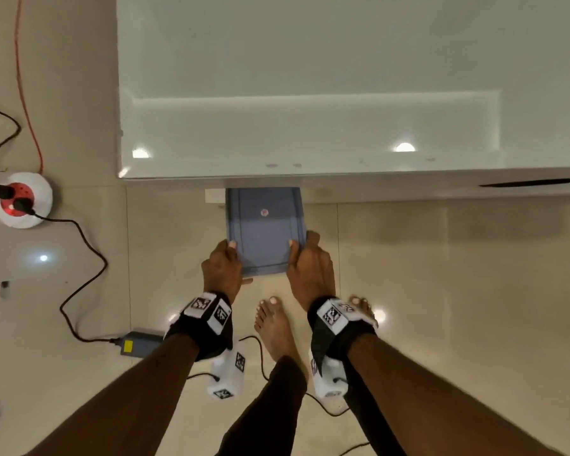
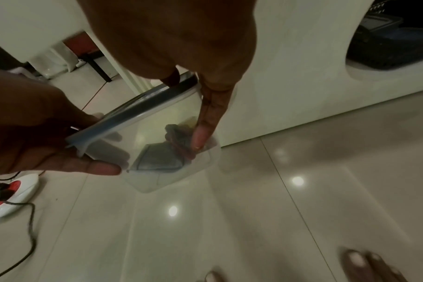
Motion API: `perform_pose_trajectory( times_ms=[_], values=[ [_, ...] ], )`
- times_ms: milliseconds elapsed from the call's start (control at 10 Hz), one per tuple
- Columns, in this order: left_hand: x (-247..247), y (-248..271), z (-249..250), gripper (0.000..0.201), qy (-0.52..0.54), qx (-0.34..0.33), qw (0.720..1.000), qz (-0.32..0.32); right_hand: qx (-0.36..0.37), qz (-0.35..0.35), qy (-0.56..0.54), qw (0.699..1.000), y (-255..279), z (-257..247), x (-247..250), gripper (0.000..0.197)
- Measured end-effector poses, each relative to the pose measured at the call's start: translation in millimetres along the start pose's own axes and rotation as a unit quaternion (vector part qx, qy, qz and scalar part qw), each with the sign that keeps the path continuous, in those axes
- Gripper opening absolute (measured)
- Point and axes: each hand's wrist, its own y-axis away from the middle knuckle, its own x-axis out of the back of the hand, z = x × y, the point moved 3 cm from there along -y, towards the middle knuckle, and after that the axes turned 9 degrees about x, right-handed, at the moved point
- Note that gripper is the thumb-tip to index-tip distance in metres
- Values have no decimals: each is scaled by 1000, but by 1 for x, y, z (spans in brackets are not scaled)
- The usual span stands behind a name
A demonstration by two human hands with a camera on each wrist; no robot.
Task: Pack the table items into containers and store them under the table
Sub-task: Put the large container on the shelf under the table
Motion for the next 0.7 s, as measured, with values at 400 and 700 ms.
perform_pose_trajectory(
  times_ms=[400,700],
  values=[
    [-8,-114,79,42,-102,8,995,-19,20,-58,11,998,-133,-14,-18,23],
    [-1,-84,91,40,-146,12,989,-18,17,-29,-44,998,-103,6,7,35]
  ],
)
